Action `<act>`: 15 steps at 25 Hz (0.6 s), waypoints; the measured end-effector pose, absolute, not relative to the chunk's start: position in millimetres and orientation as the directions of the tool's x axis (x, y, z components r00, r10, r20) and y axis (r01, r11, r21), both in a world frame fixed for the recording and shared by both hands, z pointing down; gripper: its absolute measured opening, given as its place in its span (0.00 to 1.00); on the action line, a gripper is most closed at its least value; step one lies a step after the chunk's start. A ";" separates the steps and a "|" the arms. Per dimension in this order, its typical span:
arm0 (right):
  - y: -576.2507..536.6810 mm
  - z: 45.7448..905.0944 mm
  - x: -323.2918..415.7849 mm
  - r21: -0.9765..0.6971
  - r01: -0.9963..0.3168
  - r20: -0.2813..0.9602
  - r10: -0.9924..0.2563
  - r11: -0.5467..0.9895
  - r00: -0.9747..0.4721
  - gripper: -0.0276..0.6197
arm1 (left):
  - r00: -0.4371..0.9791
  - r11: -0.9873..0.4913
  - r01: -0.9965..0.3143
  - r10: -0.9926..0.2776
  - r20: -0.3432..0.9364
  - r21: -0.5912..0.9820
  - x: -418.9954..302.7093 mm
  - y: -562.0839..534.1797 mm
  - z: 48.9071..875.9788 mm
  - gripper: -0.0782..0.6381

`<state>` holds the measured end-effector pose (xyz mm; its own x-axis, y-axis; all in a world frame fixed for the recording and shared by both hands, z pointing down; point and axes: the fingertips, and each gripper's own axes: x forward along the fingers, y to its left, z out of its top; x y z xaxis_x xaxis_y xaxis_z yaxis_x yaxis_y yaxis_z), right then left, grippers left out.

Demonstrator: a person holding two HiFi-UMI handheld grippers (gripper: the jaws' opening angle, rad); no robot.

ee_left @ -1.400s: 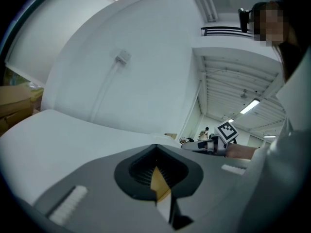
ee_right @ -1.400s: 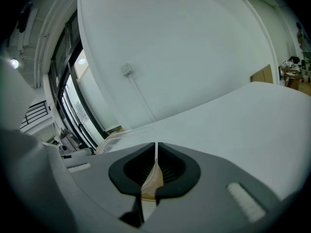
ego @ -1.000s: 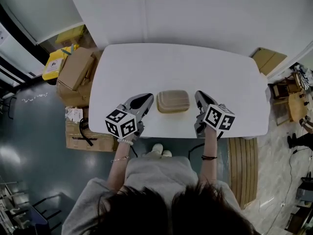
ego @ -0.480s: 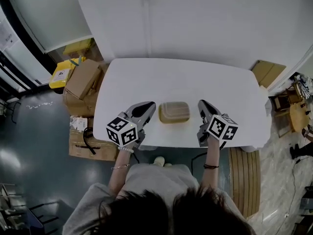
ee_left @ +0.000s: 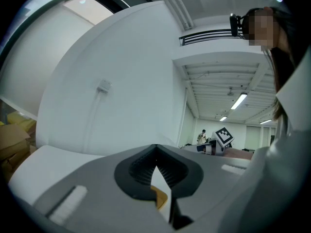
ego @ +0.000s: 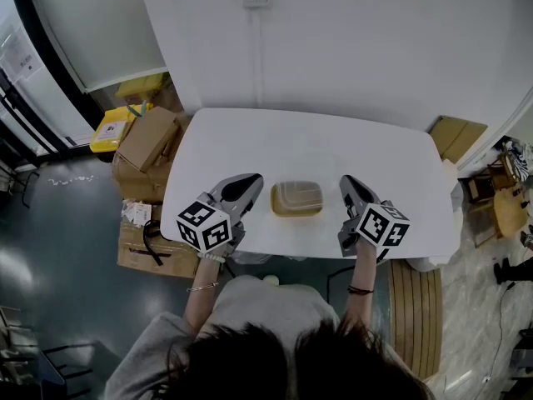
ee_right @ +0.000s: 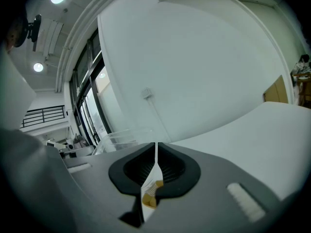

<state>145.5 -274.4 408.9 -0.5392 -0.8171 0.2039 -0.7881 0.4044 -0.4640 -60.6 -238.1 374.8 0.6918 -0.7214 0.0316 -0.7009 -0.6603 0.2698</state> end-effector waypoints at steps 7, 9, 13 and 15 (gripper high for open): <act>-269.3 393.3 147.5 -0.463 -0.774 0.168 -0.815 0.431 -0.554 0.09 | 0.679 -0.654 -0.708 -0.734 0.000 0.267 -63.6 -231.7 361.9 0.10; -268.1 387.1 148.8 -0.461 -0.769 0.154 -0.814 0.443 -0.560 0.09 | 0.679 -0.656 -0.707 -0.734 -0.007 0.265 -62.3 -230.0 357.9 0.10; -263.7 378.0 148.6 -0.450 -0.764 0.135 -0.811 0.461 -0.569 0.09 | 0.681 -0.662 -0.703 -0.732 -0.021 0.260 -60.6 -227.1 352.8 0.10; -262.6 377.3 147.6 -0.443 -0.766 0.135 -0.810 0.466 -0.571 0.09 | 0.684 -0.665 -0.700 -0.729 -0.025 0.259 -59.7 -226.9 352.0 0.10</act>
<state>147.6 -262.6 377.3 -0.5709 -0.8099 0.1349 -0.7658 0.4660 -0.4431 -59.7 -226.9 352.0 0.6836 -0.7295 -0.0250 -0.7003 -0.6652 0.2589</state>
